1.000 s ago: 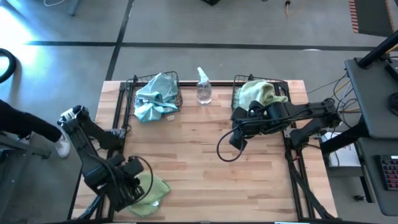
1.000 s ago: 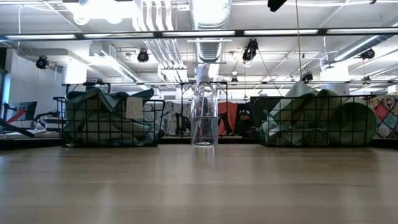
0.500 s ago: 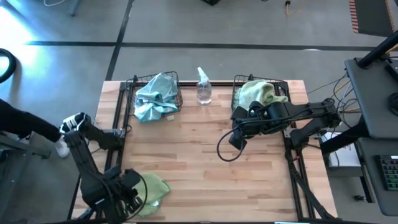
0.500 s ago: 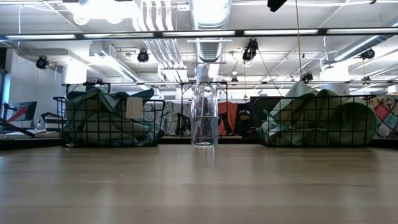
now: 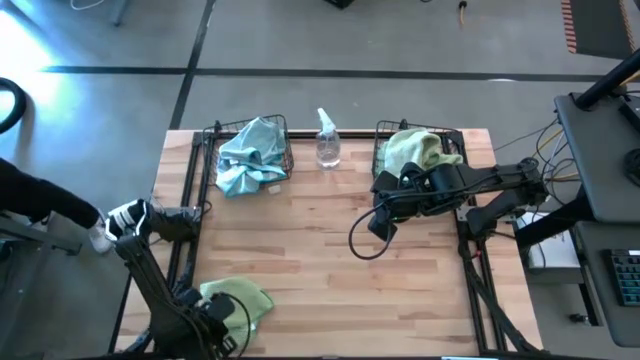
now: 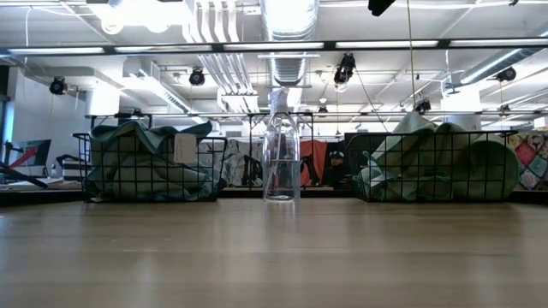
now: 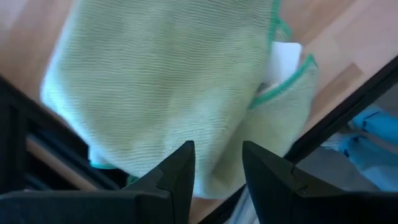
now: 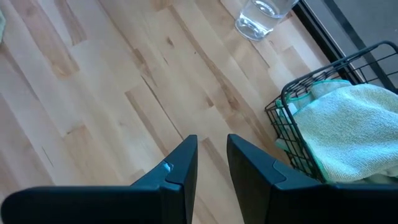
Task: Sort microfiber towel by color & place in baskets
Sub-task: Put the green microfiber cloth into the right wire basket
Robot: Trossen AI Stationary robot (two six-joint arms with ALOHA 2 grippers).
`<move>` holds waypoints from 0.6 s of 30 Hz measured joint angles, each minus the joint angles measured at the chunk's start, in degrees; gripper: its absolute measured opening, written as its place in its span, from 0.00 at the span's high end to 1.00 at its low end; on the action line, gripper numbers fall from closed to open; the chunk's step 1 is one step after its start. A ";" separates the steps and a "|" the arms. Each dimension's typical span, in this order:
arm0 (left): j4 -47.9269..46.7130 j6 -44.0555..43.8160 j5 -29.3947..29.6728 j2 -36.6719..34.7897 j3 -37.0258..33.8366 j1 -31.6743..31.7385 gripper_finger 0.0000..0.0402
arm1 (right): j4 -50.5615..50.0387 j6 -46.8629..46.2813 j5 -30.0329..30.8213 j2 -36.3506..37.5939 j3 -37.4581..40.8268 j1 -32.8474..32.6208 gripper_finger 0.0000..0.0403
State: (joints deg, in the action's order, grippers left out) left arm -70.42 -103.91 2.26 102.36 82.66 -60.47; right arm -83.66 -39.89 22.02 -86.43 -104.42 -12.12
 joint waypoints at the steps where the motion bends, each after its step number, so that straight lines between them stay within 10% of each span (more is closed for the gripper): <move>1: 0.53 -0.16 -0.02 0.29 0.01 0.00 0.70 | 0.00 0.01 0.02 0.00 0.00 0.00 0.80; 18: 0.62 -1.67 0.02 6.32 -0.25 0.66 0.63 | -0.02 0.03 0.00 0.00 0.00 0.00 0.80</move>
State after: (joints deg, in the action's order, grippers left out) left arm -69.80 -105.58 2.28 108.68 82.41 -59.80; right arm -83.68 -39.86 22.02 -86.43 -104.42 -12.12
